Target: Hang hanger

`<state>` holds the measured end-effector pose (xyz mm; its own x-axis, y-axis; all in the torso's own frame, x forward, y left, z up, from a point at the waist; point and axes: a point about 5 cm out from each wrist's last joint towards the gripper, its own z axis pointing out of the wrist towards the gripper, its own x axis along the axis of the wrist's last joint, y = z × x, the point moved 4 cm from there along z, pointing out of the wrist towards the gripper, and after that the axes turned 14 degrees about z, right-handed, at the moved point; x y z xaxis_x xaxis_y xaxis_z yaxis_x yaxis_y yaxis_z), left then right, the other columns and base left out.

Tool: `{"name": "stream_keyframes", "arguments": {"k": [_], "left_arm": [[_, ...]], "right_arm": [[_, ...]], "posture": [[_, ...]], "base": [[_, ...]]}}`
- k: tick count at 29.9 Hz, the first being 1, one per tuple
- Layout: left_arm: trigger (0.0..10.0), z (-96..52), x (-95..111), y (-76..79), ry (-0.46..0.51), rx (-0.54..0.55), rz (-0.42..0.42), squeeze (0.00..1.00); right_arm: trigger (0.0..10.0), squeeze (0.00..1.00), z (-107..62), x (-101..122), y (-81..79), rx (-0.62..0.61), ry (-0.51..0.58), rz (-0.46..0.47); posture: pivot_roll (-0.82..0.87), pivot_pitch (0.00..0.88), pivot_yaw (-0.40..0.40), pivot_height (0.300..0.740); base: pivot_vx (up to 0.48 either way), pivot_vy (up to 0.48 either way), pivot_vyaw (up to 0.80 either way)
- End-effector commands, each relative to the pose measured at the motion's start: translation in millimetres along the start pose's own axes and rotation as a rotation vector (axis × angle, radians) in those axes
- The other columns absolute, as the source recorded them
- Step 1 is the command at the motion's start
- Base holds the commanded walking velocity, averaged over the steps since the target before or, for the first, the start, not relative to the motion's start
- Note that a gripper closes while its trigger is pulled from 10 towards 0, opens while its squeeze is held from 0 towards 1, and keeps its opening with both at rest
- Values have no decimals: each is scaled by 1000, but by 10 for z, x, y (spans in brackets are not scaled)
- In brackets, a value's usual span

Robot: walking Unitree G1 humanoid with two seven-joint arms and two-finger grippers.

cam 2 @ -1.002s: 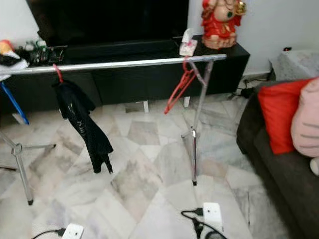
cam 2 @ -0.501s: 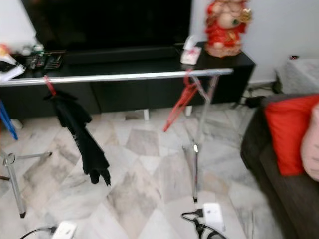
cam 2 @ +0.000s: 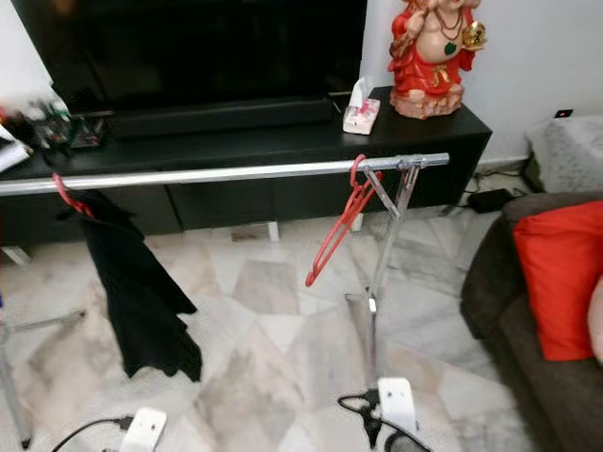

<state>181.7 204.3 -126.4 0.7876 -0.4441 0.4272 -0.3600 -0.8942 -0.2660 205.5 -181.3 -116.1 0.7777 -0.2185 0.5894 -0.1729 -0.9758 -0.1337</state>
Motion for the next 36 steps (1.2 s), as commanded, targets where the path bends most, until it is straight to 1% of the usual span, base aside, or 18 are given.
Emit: {"name": "stream_keyframes", "arguments": {"k": [1, 5, 6, 7, 8, 13, 14, 15, 21, 24, 27, 31, 36], "left_arm": [[10000, -12, -106, 19, -39, -2, 6, 0], [10000, -14, -122, -4, -45, 3, 8, 0], [10000, -21, -150, -49, -48, 9, 2, 0], [10000, -21, -150, -49, -48, 9, 2, 0], [10000, -34, -192, -115, -51, 16, 3, 0], [10000, -66, -294, -251, -63, 33, -1, 0], [10000, -85, -344, -314, -68, 43, -4, 0], [10000, -93, -364, -339, -70, 48, -6, 0], [10000, -111, -405, -397, -71, 69, -8, 0], [10000, -108, -411, -368, -76, 68, 7, 0], [10000, -91, -385, -256, -73, 54, 30, 0], [10000, -62, -323, -75, -71, 44, 27, 0], [10000, -53, -295, 3, -69, 39, 27, 0]], "right_arm": [[10000, 0, -11, -43, 45, -13, -14, 8], [10000, 0, -9, -30, 46, -14, -11, 10], [10000, 0, -8, -25, 45, -14, -10, 11], [10000, 0, -8, -25, 45, -14, -10, 11], [10000, 0, -7, -23, 44, -14, -10, 12], [10000, 0, -5, -17, 43, -15, -10, 13], [10000, 0, -5, -15, 43, -16, -10, 14], [10000, 0, -5, -14, 44, -16, -10, 14], [10000, 0, -4, -10, 43, -16, -9, 14], [10000, 0, -3, -8, 42, -16, -8, 14], [10000, 0, -4, -8, 45, -17, -9, 14], [10000, 0, -4, -10, 47, -16, -11, 12], [10000, 0, -4, -10, 47, -14, -12, 8]], "posture": [[-70, 36, 23, 740], [-69, 48, 21, 740], [-69, 51, 21, 740], [-69, 51, 21, 740], [-68, 53, 21, 740], [-67, 60, 20, 740], [-67, 60, 20, 740], [-67, 60, 20, 740], [-66, 60, 18, 740], [-67, 61, 18, 740], [-68, 60, 17, 740], [-68, 61, 16, 740], [-67, 61, 16, 740]], "base": [[0, 0, 0], [0, 0, 0], [0, 0, 0], [0, 0, 0], [0, 0, 0], [0, 0, 0], [0, 0, 0], [0, 0, 0], [0, 0, 0], [0, 0, 0], [0, -80, 0], [0, -347, 0], [0, -356, 0]]}}
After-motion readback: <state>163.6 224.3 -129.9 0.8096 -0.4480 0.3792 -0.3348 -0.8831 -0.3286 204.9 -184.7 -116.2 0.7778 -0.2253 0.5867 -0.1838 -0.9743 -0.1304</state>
